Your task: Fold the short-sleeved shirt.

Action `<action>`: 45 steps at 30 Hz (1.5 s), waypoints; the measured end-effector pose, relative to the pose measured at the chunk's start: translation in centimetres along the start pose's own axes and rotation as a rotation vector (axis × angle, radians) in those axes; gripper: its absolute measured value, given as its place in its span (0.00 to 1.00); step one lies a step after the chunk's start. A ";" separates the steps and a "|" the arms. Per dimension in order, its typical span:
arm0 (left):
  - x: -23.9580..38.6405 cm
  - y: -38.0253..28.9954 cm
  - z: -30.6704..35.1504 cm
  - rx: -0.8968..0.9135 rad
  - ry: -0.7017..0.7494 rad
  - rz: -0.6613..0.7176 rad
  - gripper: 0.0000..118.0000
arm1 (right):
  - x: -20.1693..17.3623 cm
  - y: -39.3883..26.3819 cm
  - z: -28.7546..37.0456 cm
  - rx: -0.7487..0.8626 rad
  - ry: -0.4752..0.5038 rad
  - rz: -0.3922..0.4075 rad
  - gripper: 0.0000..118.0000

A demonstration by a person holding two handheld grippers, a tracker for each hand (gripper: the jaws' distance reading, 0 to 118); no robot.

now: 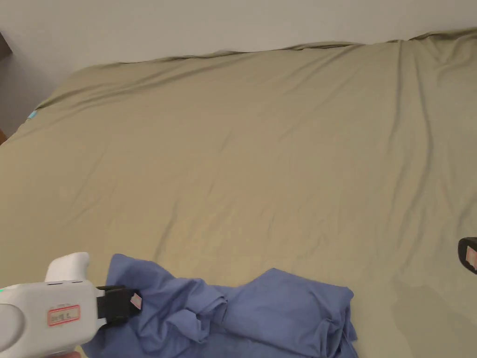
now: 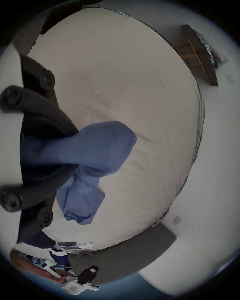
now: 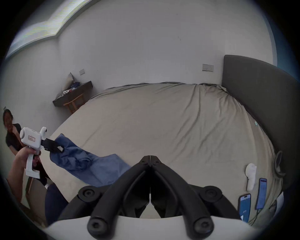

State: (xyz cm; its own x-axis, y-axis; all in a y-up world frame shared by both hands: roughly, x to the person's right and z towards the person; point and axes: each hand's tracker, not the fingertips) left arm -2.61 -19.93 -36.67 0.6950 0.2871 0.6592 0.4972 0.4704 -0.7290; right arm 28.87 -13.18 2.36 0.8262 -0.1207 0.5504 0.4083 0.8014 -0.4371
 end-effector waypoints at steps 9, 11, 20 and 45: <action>13.0 -0.9 -8.4 -0.073 -0.120 -0.083 0.12 | 0.7 -0.4 0.1 -0.012 0.034 -0.025 0.02; 15.2 -1.1 -10.6 -0.081 -0.039 -0.142 0.12 | 1.0 -0.4 0.2 -0.013 0.024 -0.022 0.02; 18.9 -4.7 -16.3 -0.094 -0.273 -0.188 0.88 | 3.0 -1.3 0.5 -0.046 -0.029 -0.068 0.02; 25.0 -8.2 -20.0 -0.025 -0.109 -0.382 0.00 | 3.5 -1.7 3.1 0.007 -0.110 -0.045 0.02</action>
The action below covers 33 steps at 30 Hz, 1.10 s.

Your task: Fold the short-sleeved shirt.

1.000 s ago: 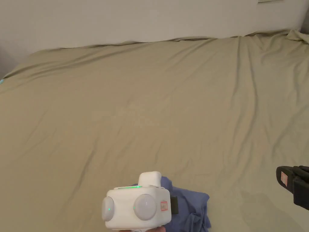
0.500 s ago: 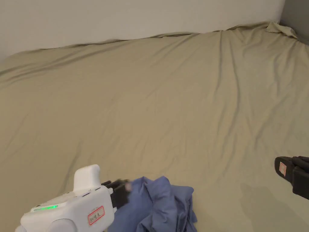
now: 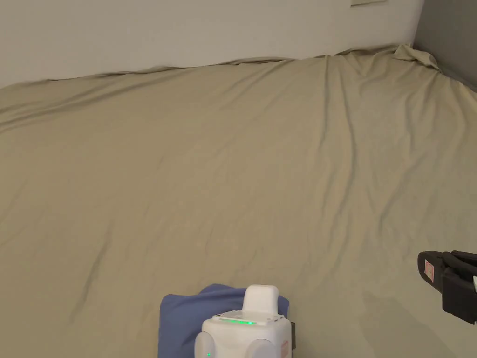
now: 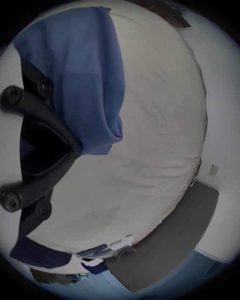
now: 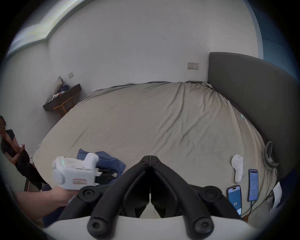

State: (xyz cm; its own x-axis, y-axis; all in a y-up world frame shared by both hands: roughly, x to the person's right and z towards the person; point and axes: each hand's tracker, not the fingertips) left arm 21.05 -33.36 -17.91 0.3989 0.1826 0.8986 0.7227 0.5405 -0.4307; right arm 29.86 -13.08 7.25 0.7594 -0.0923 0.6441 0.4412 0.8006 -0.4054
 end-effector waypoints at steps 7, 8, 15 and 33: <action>0.3 0.8 2.2 -0.016 -0.257 0.058 0.00 | -1.0 0.5 0.2 0.059 0.164 -0.018 0.02; 0.0 0.8 3.3 0.000 -0.317 0.113 0.00 | -1.1 0.7 0.0 0.067 0.194 -0.042 0.02; -13.2 -0.3 14.7 0.209 -0.263 0.320 0.00 | -2.3 1.9 -4.8 0.034 0.549 -0.150 0.02; -20.8 -3.9 11.2 0.132 -0.217 0.381 1.00 | -4.6 -8.5 -25.4 -0.584 0.529 -0.297 0.02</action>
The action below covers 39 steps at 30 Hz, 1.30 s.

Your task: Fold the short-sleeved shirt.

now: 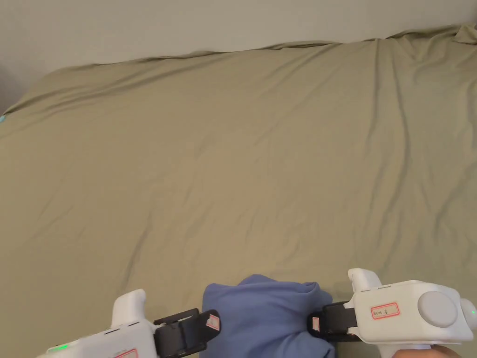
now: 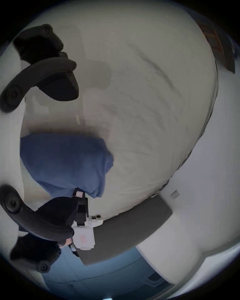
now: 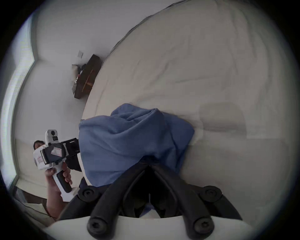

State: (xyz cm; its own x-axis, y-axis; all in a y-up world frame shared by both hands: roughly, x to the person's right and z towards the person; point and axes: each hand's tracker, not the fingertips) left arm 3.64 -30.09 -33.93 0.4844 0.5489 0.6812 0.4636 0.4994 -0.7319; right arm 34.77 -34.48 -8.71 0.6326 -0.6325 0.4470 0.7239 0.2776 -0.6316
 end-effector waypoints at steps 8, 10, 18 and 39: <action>3.6 -1.6 -5.3 -0.133 0.037 -0.118 0.84 | 0.7 -0.1 0.0 -0.003 0.048 -0.029 0.02; 4.8 -1.9 -5.5 -0.120 0.136 -0.158 0.39 | 0.7 -0.2 0.0 0.002 0.046 -0.024 0.02; 3.3 0.3 -0.8 -0.102 -0.006 -0.023 0.30 | -1.4 -1.2 3.1 0.120 0.201 -0.014 0.02; -29.1 9.0 24.2 -0.275 0.576 0.234 0.30 | -1.9 -5.3 19.4 0.451 0.172 -0.044 0.02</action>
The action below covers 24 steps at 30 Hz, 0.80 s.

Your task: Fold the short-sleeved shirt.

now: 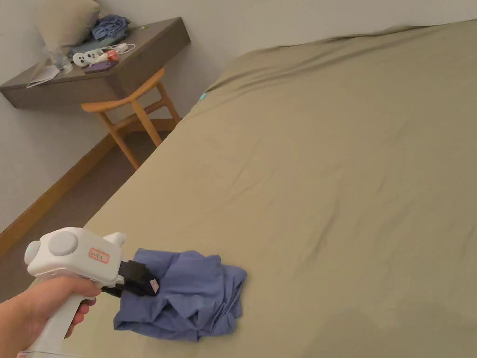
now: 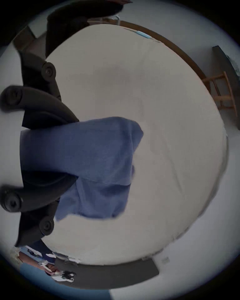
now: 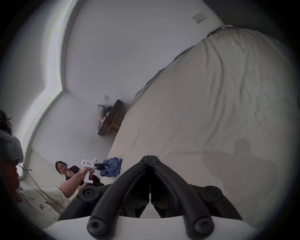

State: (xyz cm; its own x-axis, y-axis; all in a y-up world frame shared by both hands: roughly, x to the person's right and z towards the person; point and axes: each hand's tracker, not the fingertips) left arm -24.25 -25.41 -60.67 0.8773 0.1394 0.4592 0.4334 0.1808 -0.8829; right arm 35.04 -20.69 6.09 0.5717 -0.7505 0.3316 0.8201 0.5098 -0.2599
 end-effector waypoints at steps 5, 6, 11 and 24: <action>0.0 -0.8 -3.6 0.004 0.092 0.078 0.97 | -0.5 0.1 -0.2 -0.012 -0.013 0.028 0.02; 0.3 -1.0 -4.2 -0.008 0.307 0.023 1.00 | -0.8 0.2 -0.3 -0.016 -0.008 0.035 0.02; -3.8 -0.3 -3.5 0.097 0.304 0.046 1.00 | -2.3 0.8 -0.6 -0.027 -0.096 0.160 0.02; 12.7 -2.3 13.5 0.911 0.402 0.052 0.00 | -7.4 6.3 -0.1 0.234 -0.637 0.487 0.02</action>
State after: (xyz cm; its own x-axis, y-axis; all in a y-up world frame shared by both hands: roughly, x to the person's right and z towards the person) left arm -16.85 -10.93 -51.46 0.9684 -0.1412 0.2058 0.2165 0.8856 -0.4109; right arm 35.98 -11.99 1.86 0.7112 -0.0785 0.6986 0.4218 0.8427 -0.3347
